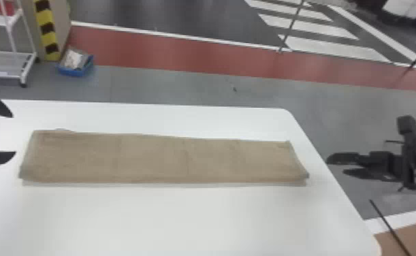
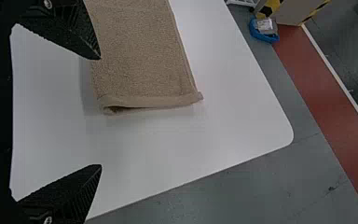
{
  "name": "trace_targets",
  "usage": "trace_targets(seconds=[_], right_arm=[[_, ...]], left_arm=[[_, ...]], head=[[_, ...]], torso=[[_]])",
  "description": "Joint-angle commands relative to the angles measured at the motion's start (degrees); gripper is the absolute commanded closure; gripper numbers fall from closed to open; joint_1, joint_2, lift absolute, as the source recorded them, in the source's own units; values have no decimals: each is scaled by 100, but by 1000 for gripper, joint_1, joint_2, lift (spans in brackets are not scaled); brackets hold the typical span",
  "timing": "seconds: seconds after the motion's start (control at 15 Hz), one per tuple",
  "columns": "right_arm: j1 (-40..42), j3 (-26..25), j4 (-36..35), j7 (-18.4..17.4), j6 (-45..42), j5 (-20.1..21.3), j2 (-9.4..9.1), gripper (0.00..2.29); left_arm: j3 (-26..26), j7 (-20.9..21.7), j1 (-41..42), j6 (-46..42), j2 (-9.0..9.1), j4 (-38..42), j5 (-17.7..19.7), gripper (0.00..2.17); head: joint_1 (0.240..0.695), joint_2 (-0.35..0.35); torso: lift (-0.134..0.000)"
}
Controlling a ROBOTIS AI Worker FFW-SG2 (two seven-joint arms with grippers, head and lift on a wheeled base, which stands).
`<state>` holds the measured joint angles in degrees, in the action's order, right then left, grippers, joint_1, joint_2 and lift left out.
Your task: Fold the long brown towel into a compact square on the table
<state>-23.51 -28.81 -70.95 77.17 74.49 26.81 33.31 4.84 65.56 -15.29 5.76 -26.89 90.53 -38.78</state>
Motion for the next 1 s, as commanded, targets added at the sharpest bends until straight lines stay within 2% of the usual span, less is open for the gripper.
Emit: trace_targets(seconds=[0.0, 0.93], right_arm=[[-13, 16, 3, 0, 0, 0, 1, 53], [-57, 78, 3, -9, -35, -17, 1, 53]], left_arm=[[-1, 1, -9, 0, 0, -1, 2, 221], [-1, -35, -35, 0, -9, -71, -7, 221]], head=[[695, -307], [695, -296]], torso=[[-124], [-124]])
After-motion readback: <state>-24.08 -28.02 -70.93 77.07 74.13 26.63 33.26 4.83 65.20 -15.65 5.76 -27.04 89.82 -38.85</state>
